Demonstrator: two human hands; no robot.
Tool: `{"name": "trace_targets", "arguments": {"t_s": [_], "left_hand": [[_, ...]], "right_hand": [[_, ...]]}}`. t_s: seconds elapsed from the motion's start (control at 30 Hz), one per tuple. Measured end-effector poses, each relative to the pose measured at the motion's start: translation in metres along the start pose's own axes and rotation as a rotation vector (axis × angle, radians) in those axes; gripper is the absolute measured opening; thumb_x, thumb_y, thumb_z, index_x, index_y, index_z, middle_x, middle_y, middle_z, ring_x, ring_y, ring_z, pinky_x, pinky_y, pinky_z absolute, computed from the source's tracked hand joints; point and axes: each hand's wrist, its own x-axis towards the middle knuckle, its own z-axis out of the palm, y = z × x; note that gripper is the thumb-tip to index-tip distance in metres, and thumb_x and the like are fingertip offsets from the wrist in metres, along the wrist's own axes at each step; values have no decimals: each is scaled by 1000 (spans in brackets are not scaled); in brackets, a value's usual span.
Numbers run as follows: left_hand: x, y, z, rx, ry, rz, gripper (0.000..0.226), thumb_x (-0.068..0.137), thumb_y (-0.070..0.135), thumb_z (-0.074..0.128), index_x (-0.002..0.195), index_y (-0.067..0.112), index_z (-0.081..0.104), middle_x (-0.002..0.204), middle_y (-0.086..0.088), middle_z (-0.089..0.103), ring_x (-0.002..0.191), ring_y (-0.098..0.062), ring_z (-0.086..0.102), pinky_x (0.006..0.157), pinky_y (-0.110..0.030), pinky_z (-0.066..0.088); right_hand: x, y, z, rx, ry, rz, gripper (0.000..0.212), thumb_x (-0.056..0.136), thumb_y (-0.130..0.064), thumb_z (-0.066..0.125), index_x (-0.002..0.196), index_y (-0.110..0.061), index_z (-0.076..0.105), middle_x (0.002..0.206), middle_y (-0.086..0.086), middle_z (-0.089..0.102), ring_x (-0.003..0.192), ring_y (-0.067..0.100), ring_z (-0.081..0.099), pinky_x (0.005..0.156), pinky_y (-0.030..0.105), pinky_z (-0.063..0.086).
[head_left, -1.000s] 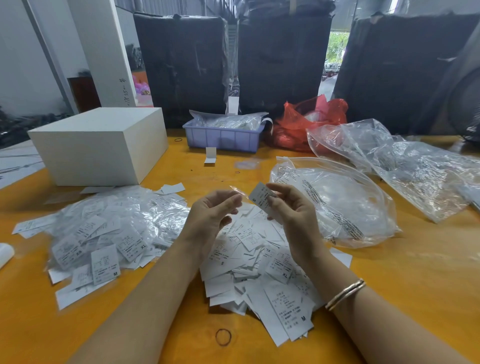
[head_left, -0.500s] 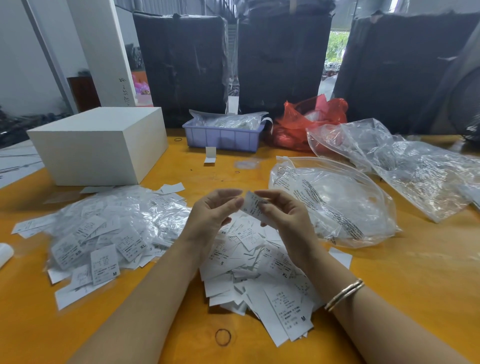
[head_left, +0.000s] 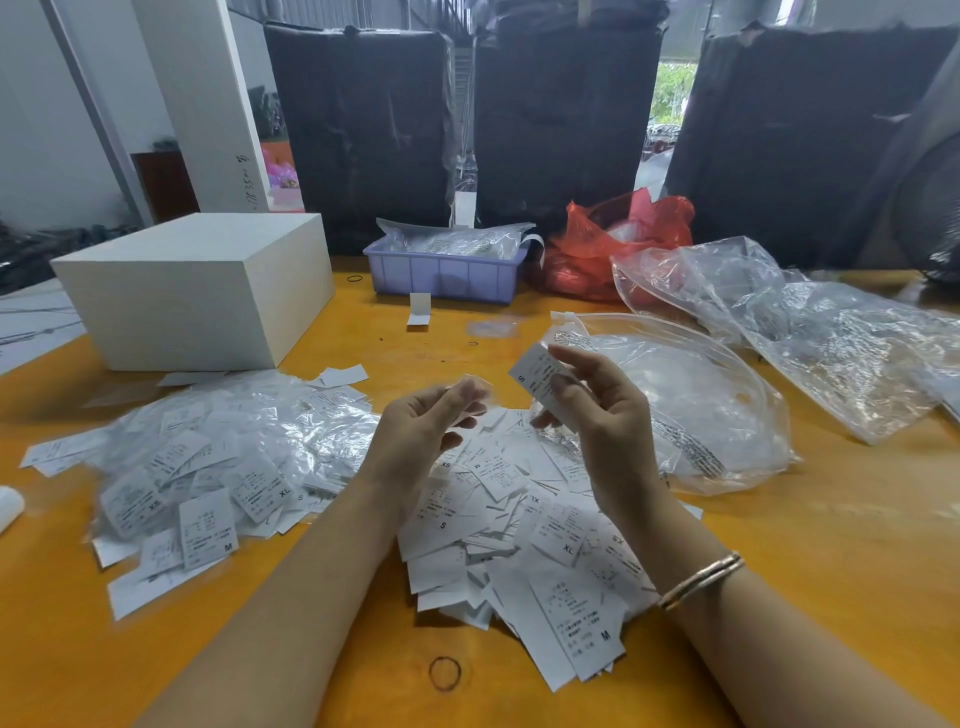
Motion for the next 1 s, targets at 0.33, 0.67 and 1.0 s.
{"name": "trace_targets", "arguments": {"t_s": [0.33,0.67,1.0], "left_hand": [[1,0,0,-9,21,-23,25,64,50,66,72,29,76,78,9,72,74,-2,62,75,-27,43],[3,-2,0,-40,67,-60,28,66,45,67,81,21,73,77,9,72,73,-3,61,73,-25,44],[3,-2,0,-41,20,-93,25,61,47,70,71,25,76,78,8,72,74,-4,62,77,-29,43]], "right_hand": [[-4,2,5,-382,-72,-325,26,89,3,56,103,-18,60,88,7,64,61,10,65,56,21,54],[-3,2,3,-425,-14,-430,22,88,3,55,102,-14,59,89,12,65,62,10,66,57,23,55],[-3,9,5,-539,-77,-507,24,86,9,57,104,-6,62,85,8,62,64,9,64,60,13,50]]}}
